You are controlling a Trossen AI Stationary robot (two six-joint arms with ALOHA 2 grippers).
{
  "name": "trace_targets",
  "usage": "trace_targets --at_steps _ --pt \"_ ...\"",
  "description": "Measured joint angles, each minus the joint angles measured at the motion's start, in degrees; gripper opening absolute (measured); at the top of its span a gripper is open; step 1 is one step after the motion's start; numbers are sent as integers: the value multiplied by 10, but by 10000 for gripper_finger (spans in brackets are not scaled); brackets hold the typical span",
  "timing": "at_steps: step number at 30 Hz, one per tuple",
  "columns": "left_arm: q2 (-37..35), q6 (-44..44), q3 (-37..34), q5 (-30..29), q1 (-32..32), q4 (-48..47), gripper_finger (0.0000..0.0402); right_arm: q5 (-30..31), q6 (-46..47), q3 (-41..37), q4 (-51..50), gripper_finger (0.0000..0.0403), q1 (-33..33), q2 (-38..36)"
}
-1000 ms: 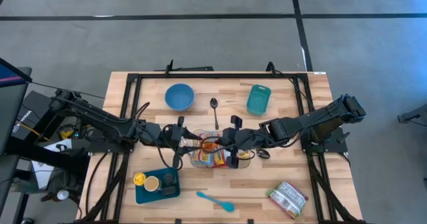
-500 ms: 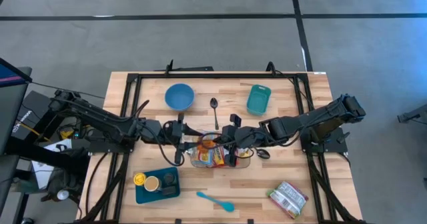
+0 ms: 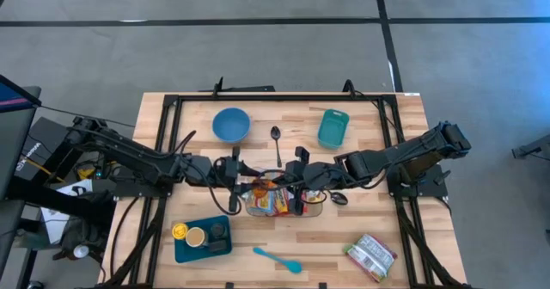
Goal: Pick & Place Food Item
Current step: Put the orange spice bag into the dark blue bin
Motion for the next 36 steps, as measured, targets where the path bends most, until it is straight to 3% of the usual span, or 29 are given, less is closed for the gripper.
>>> trace_targets --at_steps 21,36 --pt "0 0 0 0 0 19 98 0 0 0 -11 0 0 0" --pt "0 -1 0 0 0 19 17 0 0 0 -13 0 -4 0"
